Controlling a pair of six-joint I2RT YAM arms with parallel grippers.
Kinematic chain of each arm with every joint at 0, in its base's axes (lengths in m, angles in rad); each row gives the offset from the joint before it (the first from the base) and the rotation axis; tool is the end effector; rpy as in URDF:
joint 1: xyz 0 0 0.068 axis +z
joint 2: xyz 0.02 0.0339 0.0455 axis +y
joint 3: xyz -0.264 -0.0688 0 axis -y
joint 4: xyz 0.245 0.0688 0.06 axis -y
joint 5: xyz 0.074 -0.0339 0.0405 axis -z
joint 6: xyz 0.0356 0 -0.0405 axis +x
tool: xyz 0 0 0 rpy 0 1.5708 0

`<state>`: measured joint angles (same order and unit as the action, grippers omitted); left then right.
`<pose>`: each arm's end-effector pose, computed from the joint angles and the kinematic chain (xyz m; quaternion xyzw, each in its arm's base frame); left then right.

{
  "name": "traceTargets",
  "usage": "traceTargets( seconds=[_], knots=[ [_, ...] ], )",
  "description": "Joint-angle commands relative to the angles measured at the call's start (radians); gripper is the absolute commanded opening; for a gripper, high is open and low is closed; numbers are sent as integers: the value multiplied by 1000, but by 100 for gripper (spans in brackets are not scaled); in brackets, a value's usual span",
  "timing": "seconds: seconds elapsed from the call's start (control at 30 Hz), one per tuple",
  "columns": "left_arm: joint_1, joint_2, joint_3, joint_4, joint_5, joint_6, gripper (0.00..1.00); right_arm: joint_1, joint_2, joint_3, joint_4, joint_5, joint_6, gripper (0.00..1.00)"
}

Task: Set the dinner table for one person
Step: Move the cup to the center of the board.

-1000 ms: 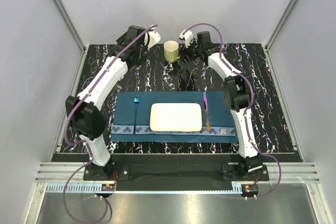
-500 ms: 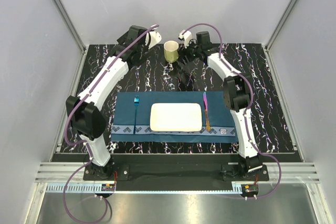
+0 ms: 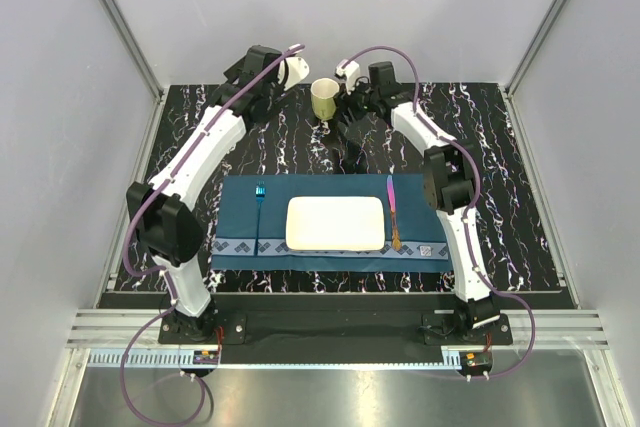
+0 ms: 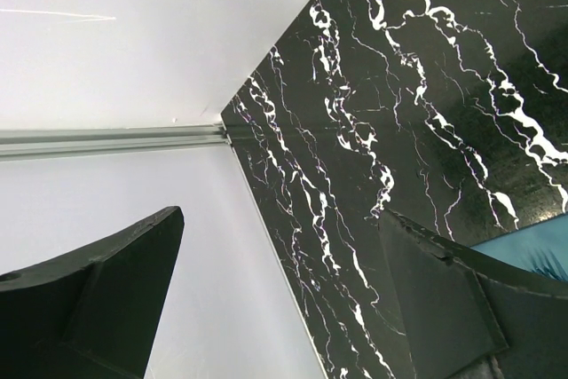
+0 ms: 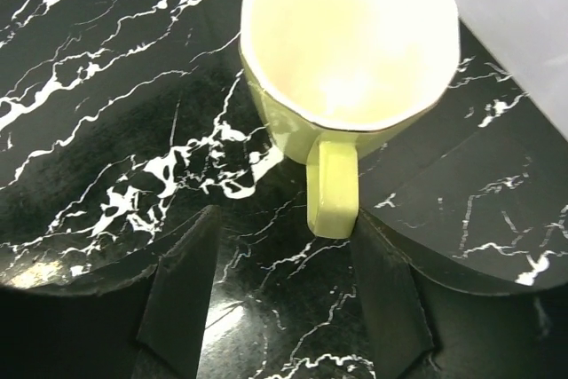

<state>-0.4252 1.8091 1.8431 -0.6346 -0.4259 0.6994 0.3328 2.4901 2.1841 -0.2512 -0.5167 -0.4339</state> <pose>0.3822 -0.1569 0.3782 0.3776 0.7841 0.2475 0.4259 0.5336 0.2031 0.2015 -0.4312 0.7376 0.1994 0.4800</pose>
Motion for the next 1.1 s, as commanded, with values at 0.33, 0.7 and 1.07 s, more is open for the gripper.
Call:
traceTargets(
  seconds=[0.33, 0.7, 1.07],
  knots=[
    [-18, -4, 51, 30, -14, -23, 99, 40, -103, -60, -11, -17, 6, 54],
    [-27, -28, 22, 30, -22, -43, 99, 54, -80, -15, 15, 50, 3, 59],
    [-27, -44, 8, 32, -27, -38, 99, 58, -39, 16, 90, 182, -25, 59]
  ],
)
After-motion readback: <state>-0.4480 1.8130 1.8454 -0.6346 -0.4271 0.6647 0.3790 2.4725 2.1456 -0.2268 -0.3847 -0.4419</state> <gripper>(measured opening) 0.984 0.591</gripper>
